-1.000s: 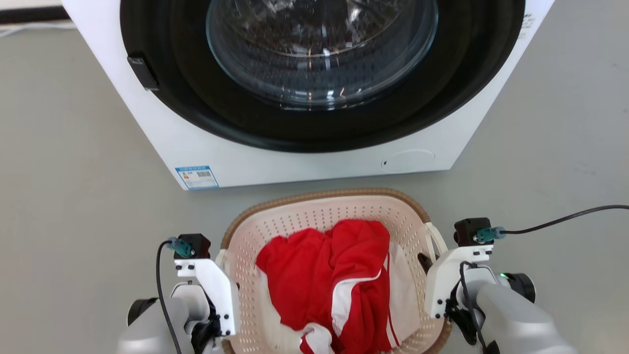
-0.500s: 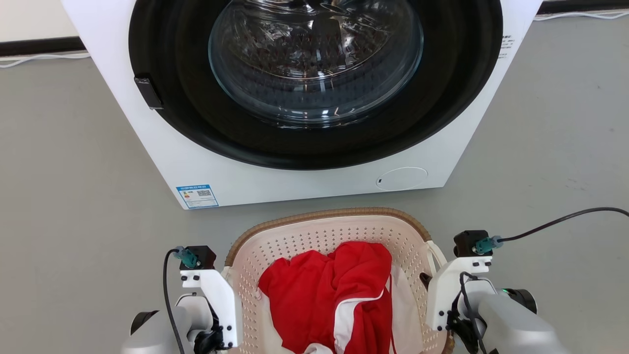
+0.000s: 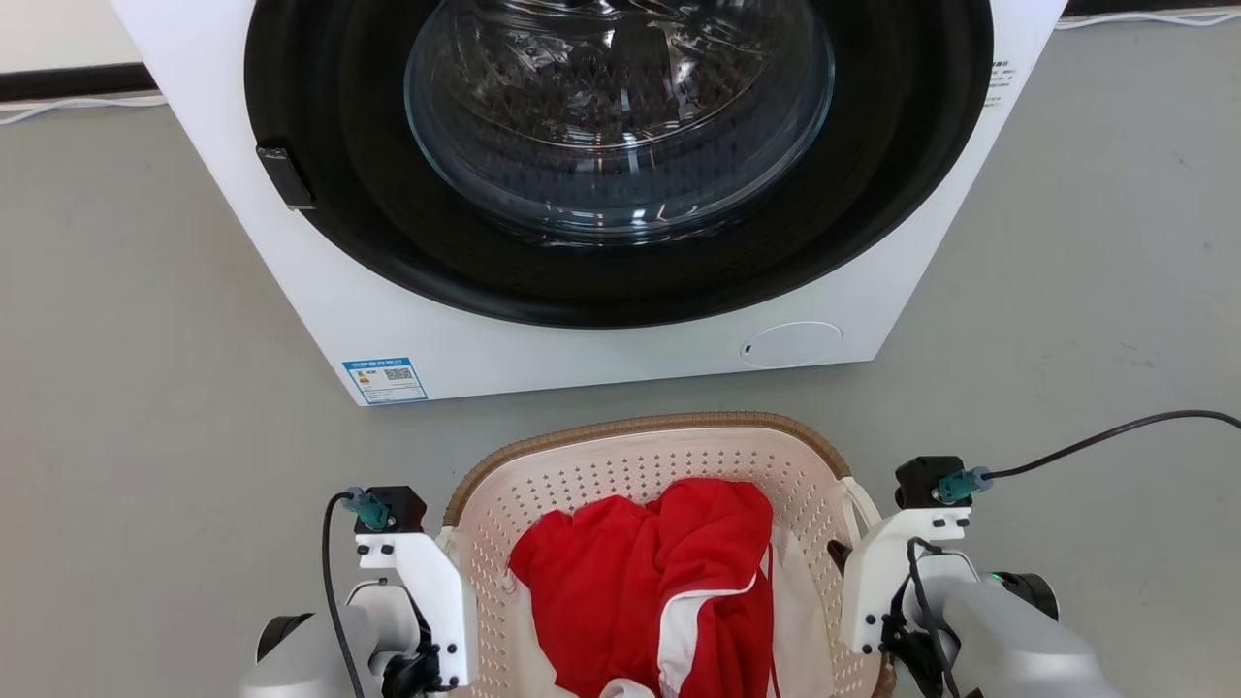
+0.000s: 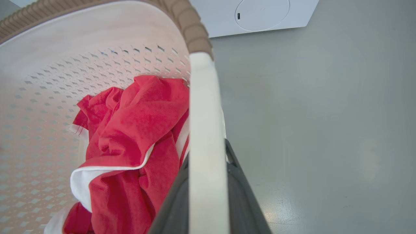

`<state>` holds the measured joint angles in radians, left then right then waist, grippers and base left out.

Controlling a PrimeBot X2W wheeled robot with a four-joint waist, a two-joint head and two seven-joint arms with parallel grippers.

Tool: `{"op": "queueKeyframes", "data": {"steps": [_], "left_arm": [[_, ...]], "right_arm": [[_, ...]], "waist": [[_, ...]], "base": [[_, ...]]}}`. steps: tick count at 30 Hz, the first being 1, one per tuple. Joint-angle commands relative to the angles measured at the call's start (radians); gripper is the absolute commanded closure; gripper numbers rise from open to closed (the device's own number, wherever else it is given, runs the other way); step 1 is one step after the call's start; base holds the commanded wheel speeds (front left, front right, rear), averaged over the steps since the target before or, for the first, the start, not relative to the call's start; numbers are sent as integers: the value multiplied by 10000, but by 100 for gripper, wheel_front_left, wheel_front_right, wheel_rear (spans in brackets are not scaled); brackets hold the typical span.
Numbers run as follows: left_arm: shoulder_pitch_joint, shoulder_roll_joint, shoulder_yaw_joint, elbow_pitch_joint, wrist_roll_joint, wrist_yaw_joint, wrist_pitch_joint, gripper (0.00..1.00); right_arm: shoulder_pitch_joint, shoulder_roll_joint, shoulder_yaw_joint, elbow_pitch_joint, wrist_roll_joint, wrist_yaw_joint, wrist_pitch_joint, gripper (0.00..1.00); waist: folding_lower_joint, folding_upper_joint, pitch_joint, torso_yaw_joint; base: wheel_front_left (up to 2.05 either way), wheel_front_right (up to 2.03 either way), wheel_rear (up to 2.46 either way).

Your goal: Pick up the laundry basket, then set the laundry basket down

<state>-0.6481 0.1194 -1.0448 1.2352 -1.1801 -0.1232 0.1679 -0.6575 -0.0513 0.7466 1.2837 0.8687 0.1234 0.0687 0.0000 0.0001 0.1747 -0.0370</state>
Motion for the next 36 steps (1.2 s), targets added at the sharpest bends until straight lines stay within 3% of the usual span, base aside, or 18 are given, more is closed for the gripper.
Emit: {"op": "queueKeyframes", "data": {"steps": [1,20,36], "left_arm": [[-457,268,106,-19,-50,-75,-140,100],[-608,330,-90,41,-233,-75,-426,100],[-1432,577,-210,-16,-193,-75,-1426,100]], "right_arm": [[-62,11,174,-15,95,73,-145,100],[-131,11,445,0,494,73,-389,100],[-910,11,629,-27,683,73,-1455,100]], "waist": [[0,-1,20,11],[0,-1,290,0],[0,-1,2184,16]], "base": [[0,0,0],[0,0,0],[0,0,0]]}}
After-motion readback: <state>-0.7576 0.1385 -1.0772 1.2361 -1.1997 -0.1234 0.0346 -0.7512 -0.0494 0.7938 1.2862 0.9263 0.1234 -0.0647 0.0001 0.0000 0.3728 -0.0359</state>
